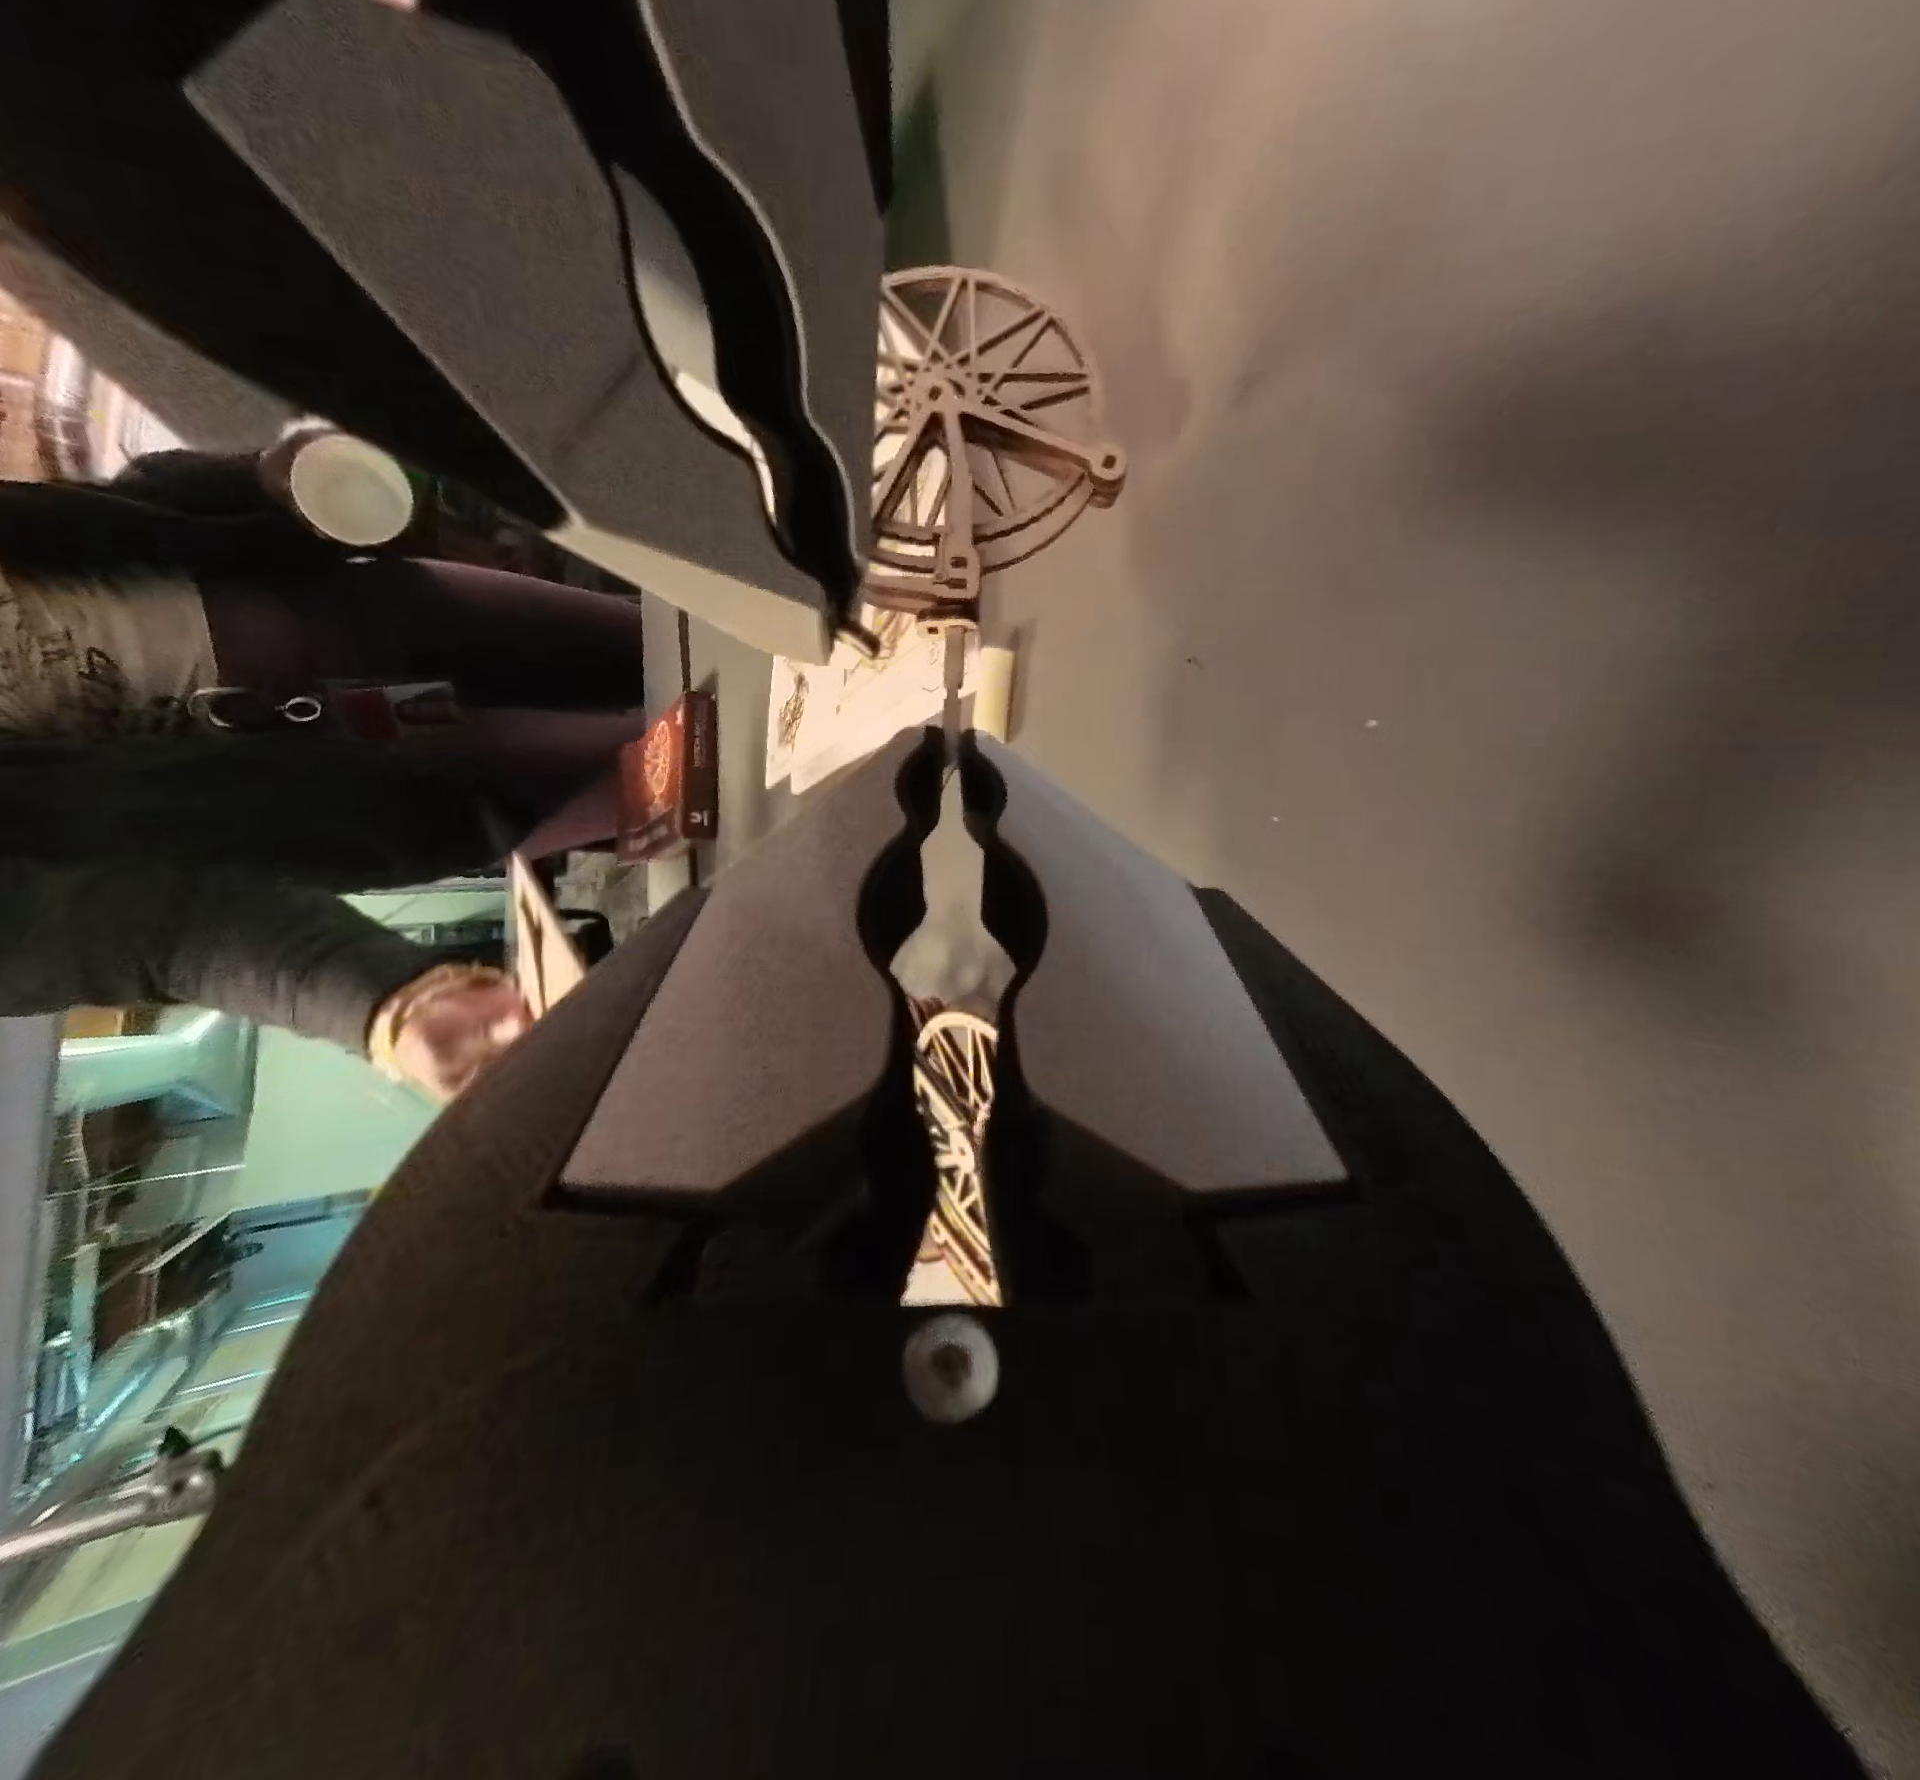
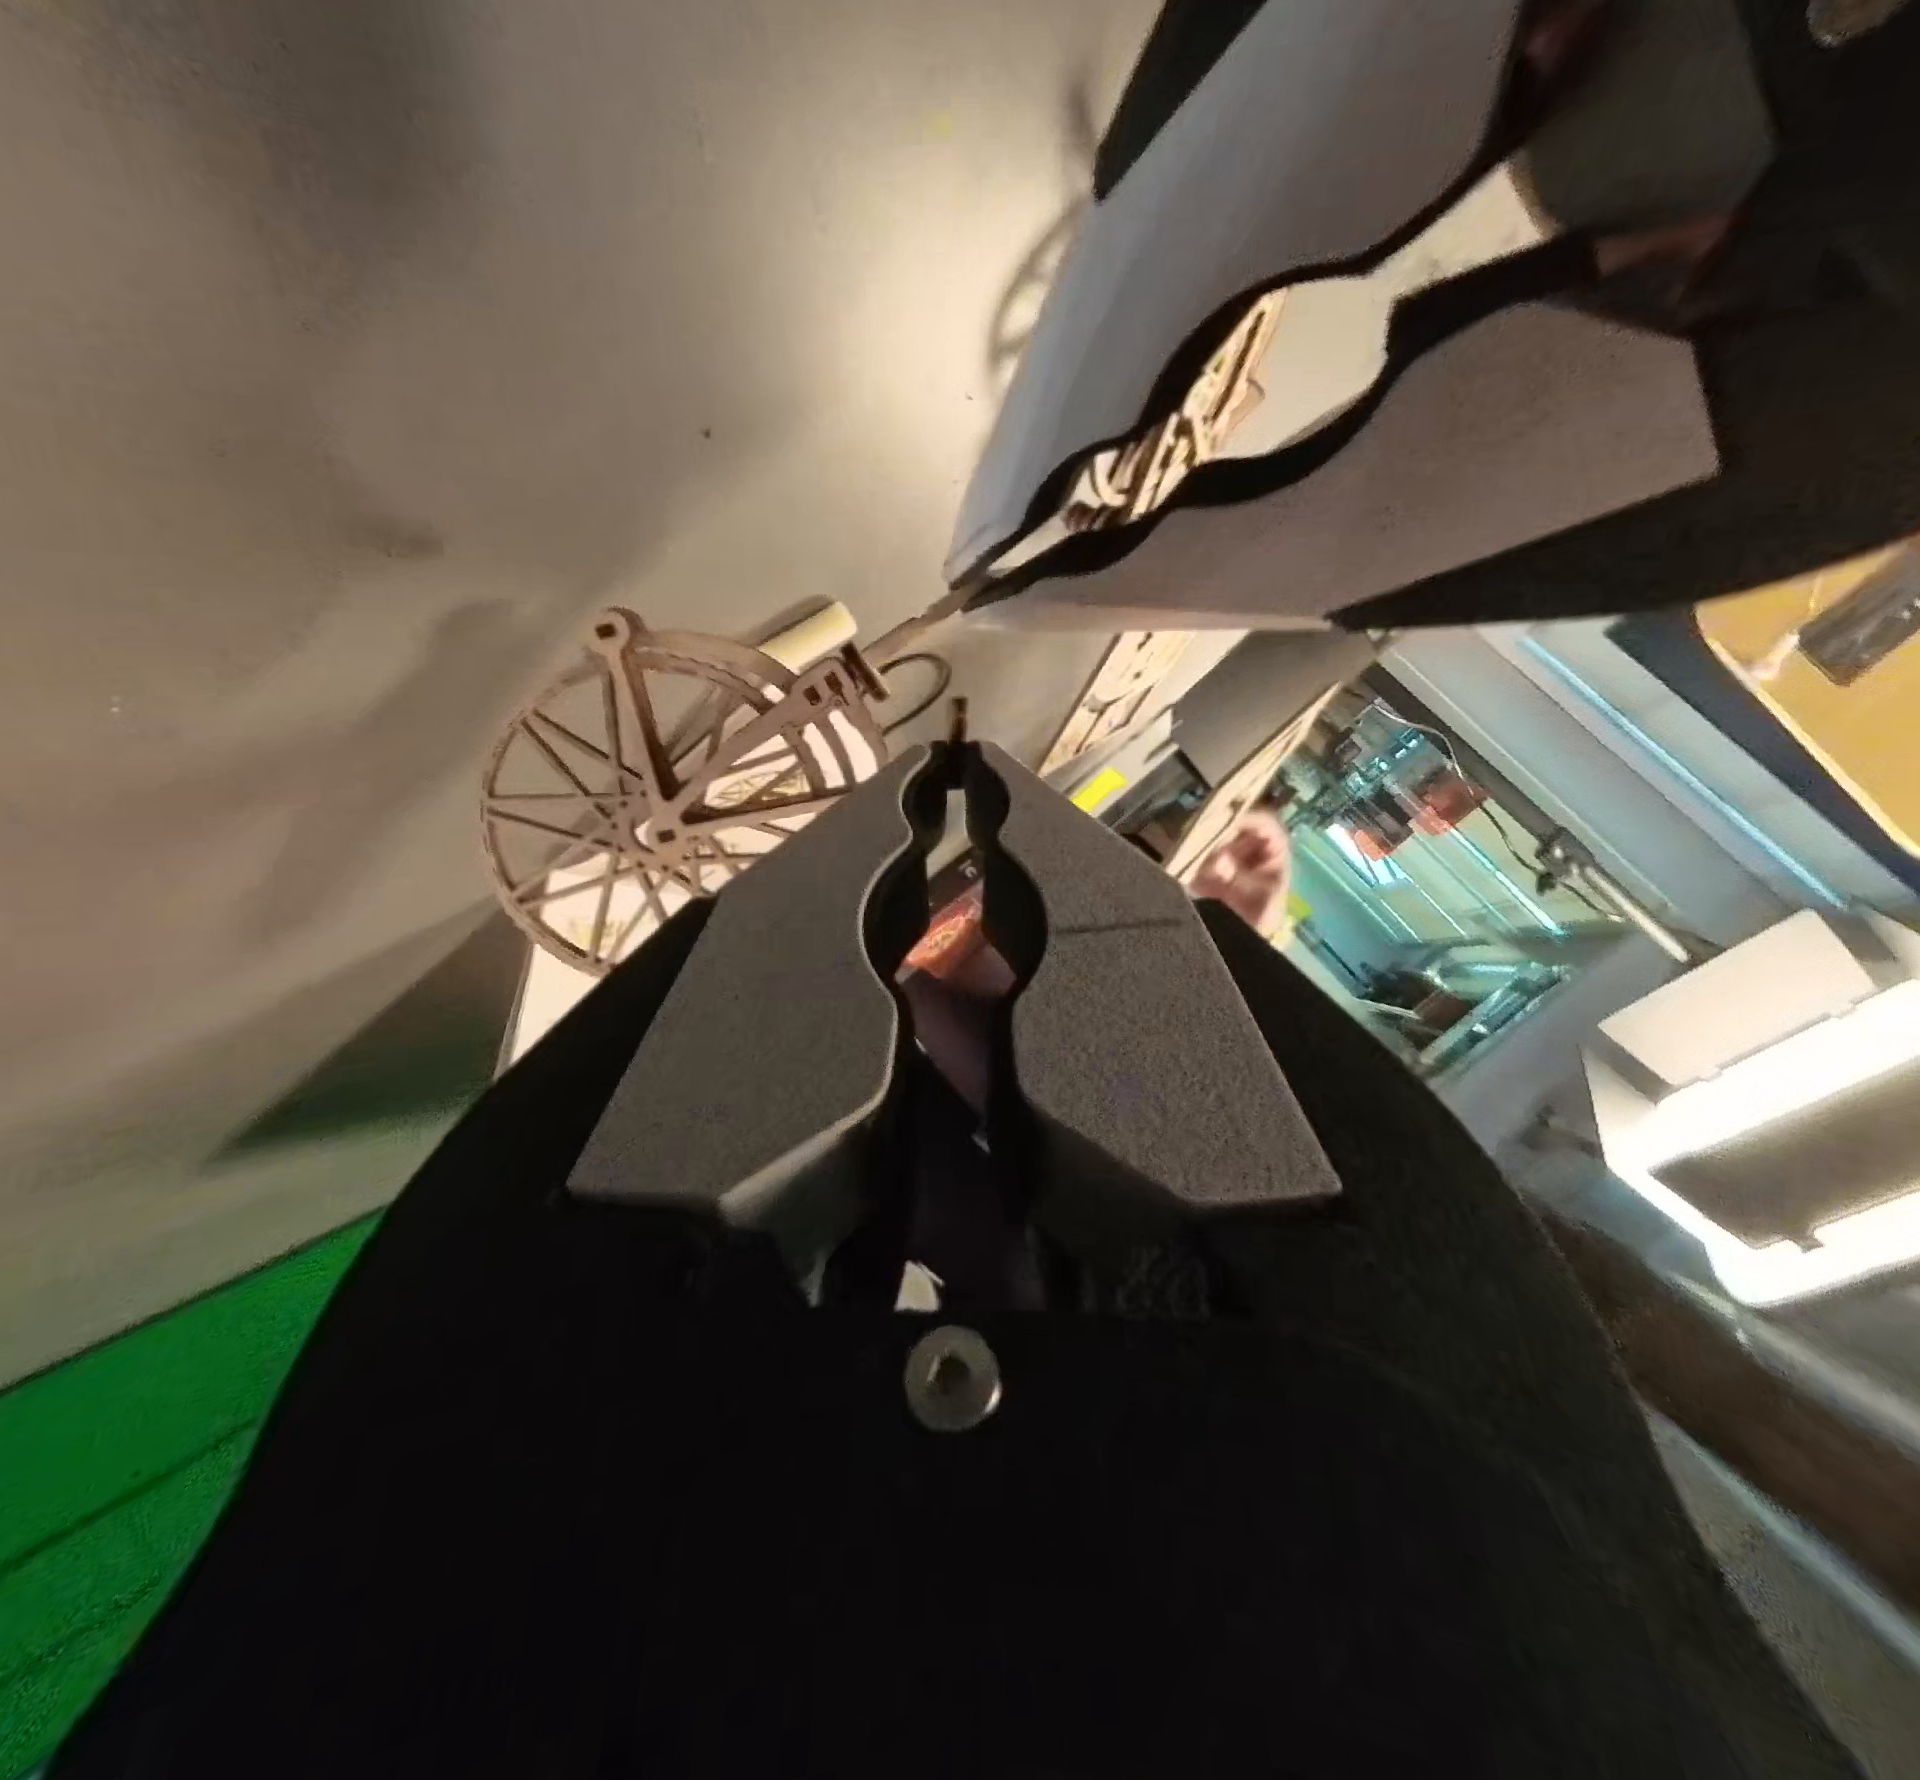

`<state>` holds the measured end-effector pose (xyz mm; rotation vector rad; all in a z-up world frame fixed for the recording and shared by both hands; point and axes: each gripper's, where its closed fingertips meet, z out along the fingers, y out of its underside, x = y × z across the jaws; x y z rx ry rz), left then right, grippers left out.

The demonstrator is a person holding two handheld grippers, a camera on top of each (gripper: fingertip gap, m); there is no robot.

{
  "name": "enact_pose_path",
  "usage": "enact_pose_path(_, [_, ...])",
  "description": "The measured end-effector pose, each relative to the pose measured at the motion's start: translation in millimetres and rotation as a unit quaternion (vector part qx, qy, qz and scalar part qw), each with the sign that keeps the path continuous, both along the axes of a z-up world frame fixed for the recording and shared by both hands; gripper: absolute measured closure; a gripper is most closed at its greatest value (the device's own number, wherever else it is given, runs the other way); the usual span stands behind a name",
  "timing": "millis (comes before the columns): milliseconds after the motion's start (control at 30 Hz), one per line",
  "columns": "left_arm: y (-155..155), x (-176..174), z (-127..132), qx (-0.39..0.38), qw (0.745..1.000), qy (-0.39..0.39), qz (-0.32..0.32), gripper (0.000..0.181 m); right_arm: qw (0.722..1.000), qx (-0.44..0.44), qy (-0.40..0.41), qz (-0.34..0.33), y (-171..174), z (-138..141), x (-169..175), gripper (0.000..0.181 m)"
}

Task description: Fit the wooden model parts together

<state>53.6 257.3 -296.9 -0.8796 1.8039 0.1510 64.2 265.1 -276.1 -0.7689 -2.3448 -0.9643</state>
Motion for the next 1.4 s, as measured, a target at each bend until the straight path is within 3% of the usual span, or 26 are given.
enact_pose_path(400, [-17.0, 5.3, -1.5, 0.007, 1.000, 0.006, -0.028, 0.179, 0.993, -0.016, -0.117, 0.020, -18.0, -12.1, 6.8, 0.181])
enact_pose_path(733, [-25.3, 8.3, -1.9, 0.011, 0.999, 0.004, -0.043, 0.178, 0.986, -0.013, -0.164, 0.032, -25.1, -19.6, 9.8, 0.181])
enact_pose_path(1400, [-28.6, 9.8, -12.8, -0.046, 0.997, 0.007, -0.055, 0.178, 0.987, -0.018, -0.156, 0.038, -26.8, -31.3, 10.2, 0.181])
